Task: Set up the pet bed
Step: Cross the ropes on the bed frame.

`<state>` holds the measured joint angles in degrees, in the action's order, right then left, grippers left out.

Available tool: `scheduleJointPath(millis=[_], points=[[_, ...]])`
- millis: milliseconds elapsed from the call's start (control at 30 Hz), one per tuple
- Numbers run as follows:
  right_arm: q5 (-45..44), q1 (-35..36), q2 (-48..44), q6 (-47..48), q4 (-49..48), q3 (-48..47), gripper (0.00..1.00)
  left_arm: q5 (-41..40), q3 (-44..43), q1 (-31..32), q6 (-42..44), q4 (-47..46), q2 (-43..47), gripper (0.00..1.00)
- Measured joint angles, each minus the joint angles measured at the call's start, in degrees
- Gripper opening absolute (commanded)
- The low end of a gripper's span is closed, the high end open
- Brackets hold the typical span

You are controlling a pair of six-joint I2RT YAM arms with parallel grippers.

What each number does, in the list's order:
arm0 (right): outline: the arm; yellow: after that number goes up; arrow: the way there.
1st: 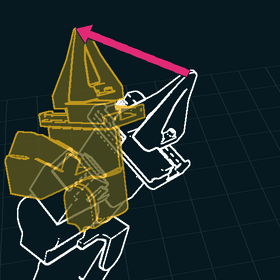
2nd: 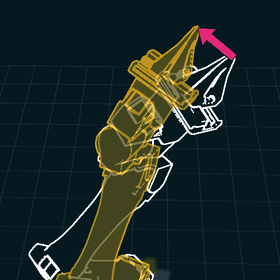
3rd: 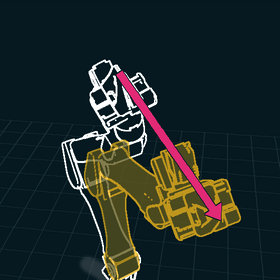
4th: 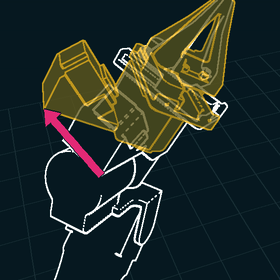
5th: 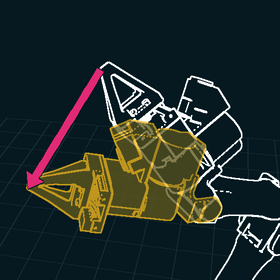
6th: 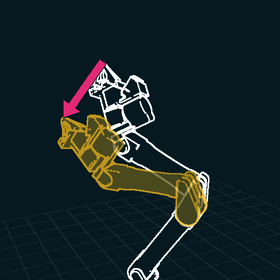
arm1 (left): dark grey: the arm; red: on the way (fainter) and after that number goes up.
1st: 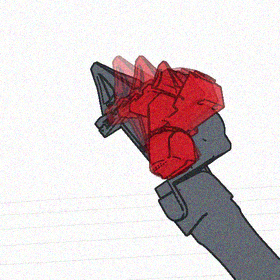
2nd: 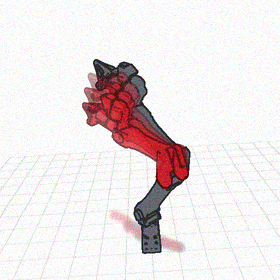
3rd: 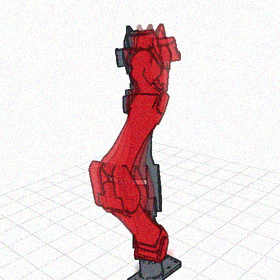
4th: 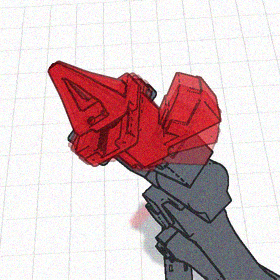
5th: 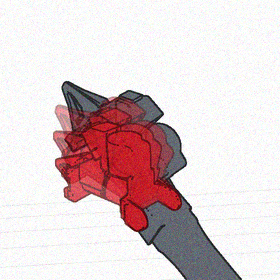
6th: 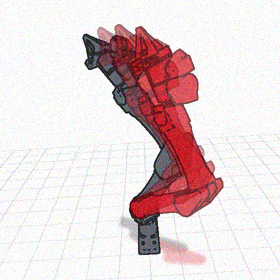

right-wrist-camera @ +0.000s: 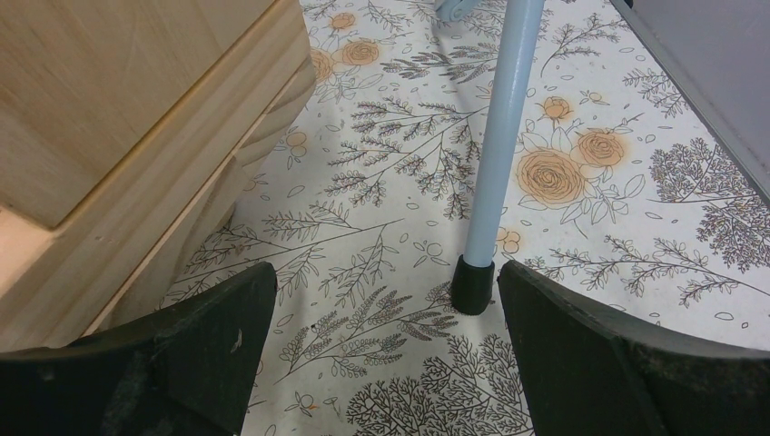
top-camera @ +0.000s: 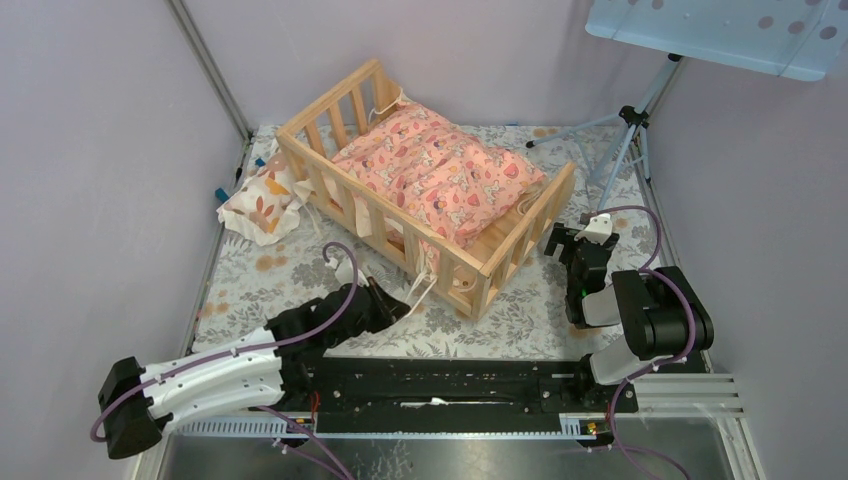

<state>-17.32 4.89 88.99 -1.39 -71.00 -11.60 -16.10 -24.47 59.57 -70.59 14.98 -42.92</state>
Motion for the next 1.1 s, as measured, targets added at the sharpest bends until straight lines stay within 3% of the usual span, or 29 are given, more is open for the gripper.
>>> scheduleJointPath(millis=[800,967,1100], points=[[0.00,0.00,0.00,0.00,0.00,-0.02,1.00,-0.31,-0.37,0.02,-1.84,7.21,3.48,0.00],[0.00,0.00,0.00,0.00,0.00,-0.02,1.00,0.55,-0.37,0.50,-5.88,7.23,3.54,0.00],[0.00,0.00,0.00,0.00,0.00,-0.02,1.00,1.11,-0.57,2.14,-10.01,7.63,4.59,0.07]])
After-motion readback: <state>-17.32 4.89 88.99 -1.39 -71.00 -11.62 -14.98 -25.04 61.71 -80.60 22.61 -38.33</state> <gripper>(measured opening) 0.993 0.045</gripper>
